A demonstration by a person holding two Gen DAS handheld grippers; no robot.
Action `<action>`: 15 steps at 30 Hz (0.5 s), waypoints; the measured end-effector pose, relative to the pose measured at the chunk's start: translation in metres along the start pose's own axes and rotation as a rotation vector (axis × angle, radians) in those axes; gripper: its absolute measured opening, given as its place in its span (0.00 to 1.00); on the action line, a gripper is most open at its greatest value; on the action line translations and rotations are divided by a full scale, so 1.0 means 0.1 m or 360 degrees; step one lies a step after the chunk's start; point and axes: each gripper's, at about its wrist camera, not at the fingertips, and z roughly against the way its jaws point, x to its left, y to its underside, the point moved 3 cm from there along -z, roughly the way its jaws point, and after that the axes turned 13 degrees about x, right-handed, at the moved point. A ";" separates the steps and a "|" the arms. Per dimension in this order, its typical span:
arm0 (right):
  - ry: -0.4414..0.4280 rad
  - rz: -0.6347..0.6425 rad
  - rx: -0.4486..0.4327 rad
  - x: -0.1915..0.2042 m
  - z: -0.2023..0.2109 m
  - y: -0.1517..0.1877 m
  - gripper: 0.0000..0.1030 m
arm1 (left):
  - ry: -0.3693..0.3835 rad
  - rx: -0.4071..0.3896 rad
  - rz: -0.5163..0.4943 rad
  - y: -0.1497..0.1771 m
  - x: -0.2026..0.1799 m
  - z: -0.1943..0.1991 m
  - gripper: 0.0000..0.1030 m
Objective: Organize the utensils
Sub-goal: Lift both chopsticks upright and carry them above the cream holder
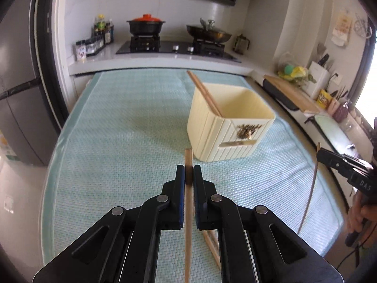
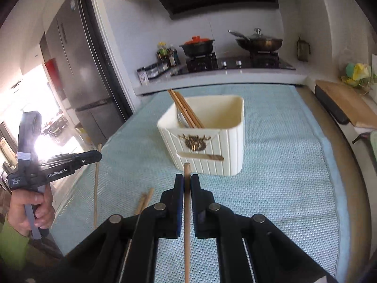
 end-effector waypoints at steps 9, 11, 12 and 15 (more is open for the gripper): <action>0.0076 0.0094 -0.0312 0.24 0.71 0.09 0.06 | 0.0081 -0.0268 -0.0024 -0.05 -0.16 0.63 0.05; 0.0117 0.0128 -0.0362 0.28 0.78 0.10 0.06 | 0.0081 -0.0298 -0.0027 -0.06 -0.19 0.67 0.05; 0.0135 0.0145 -0.0384 0.31 0.81 0.09 0.06 | 0.0075 -0.0309 -0.0031 -0.06 -0.21 0.69 0.05; 0.0155 0.0171 -0.0417 0.33 0.89 0.05 0.06 | 0.0073 -0.0330 -0.0038 -0.05 -0.26 0.71 0.04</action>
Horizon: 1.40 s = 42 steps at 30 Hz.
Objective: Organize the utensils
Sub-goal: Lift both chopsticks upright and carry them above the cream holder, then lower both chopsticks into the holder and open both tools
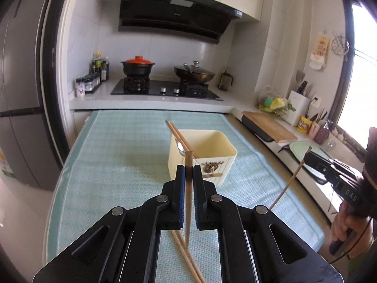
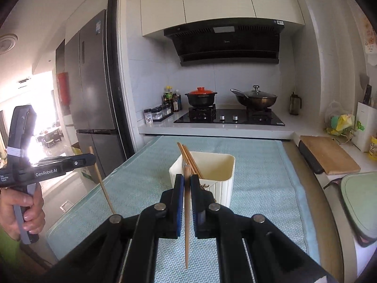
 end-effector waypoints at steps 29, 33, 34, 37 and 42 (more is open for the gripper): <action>-0.0004 -0.0015 -0.0004 0.00 0.05 -0.03 0.06 | -0.0073 0.0030 -0.0031 0.04 -0.08 -0.09 0.04; -0.0001 -0.0021 -0.0016 0.00 0.07 -0.05 0.06 | -0.0045 0.0018 -0.0025 -0.02 -0.08 -0.07 0.04; 0.0001 -0.0023 -0.0021 -0.01 0.08 -0.06 0.06 | -0.0033 0.0012 -0.0026 -0.04 -0.08 -0.06 0.04; 0.0009 -0.0013 -0.0038 -0.02 0.09 -0.13 0.06 | -0.0006 -0.0013 -0.0035 -0.17 -0.09 -0.01 0.04; 0.0033 0.0030 -0.0111 -0.04 0.14 -0.45 0.06 | -0.0013 -0.0132 -0.0044 -0.52 -0.08 0.11 0.04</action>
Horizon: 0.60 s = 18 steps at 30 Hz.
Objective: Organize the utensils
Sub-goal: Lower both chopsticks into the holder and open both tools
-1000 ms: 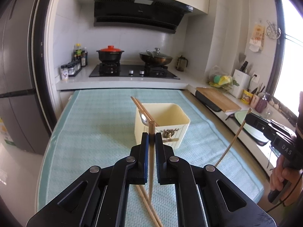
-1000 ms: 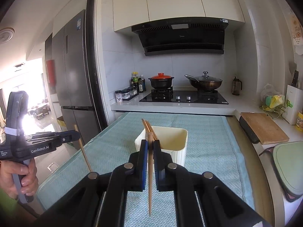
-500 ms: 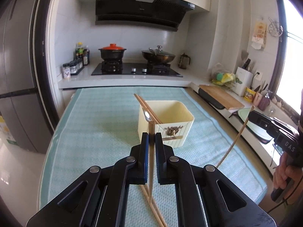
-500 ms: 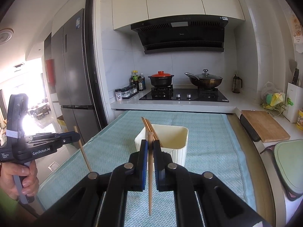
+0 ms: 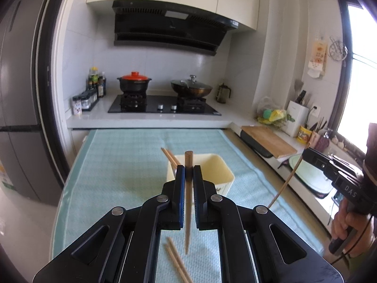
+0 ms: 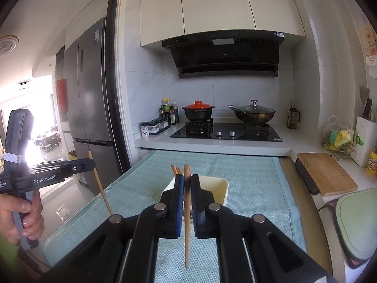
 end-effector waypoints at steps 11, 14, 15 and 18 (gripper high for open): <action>0.0068 0.0077 -0.0241 -0.06 -0.24 -0.91 0.06 | 0.0006 -0.0318 0.0132 -0.93 0.06 -0.12 0.04; 0.0070 0.0078 -0.0228 -0.11 -0.52 -0.97 0.06 | 0.0005 -0.0257 0.0191 -0.99 0.11 -0.46 0.04; 0.0074 0.0077 -0.0202 -0.12 -0.64 -0.97 0.06 | -0.0002 -0.0230 0.0205 -0.99 0.12 -0.59 0.04; 0.0066 0.0073 -0.0044 -0.20 -1.09 -0.92 0.06 | -0.0002 -0.0084 0.0235 -0.95 0.15 -1.02 0.04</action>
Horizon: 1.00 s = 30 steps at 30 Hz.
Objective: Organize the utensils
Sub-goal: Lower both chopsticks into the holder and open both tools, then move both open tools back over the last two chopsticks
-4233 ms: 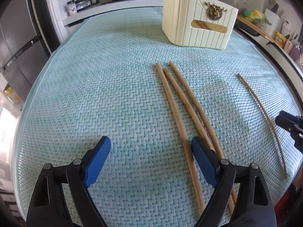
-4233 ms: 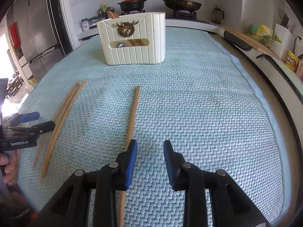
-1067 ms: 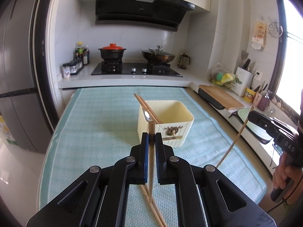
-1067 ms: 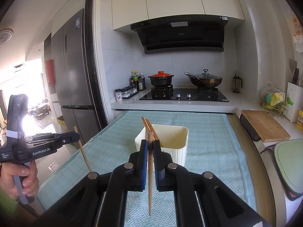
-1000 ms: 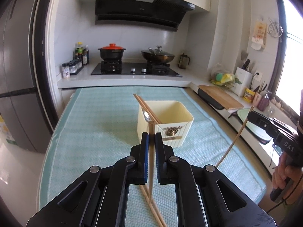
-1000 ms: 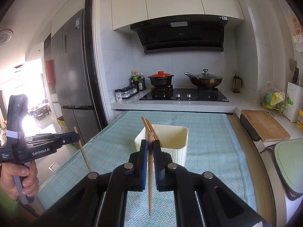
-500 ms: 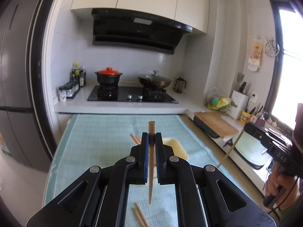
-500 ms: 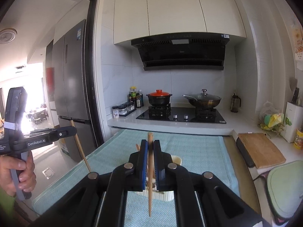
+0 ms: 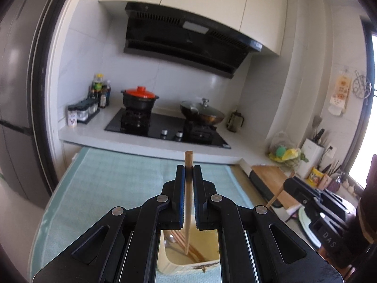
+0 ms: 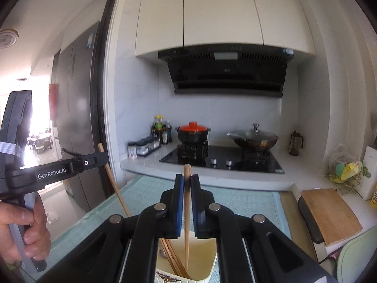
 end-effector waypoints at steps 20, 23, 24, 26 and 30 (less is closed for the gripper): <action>-0.0079 -0.0144 0.0290 -0.34 -0.11 0.16 0.40 | -0.0085 0.0367 -0.0183 0.45 0.10 0.02 0.66; -0.0089 -0.0046 0.0266 -0.25 0.31 0.33 0.42 | -0.0156 0.0409 -0.0348 0.71 0.16 0.42 0.70; -0.0084 0.0005 0.0276 -0.21 0.43 0.44 0.42 | -0.0207 0.0408 -0.0410 0.83 0.20 0.57 0.71; -0.0015 0.0100 0.0306 -0.15 0.61 0.72 0.42 | -0.0333 0.0392 -0.0502 1.08 0.29 0.82 0.81; 0.0208 0.0221 0.0384 -0.02 0.79 1.50 0.42 | -0.0582 0.0429 -0.0519 1.74 0.59 1.01 0.88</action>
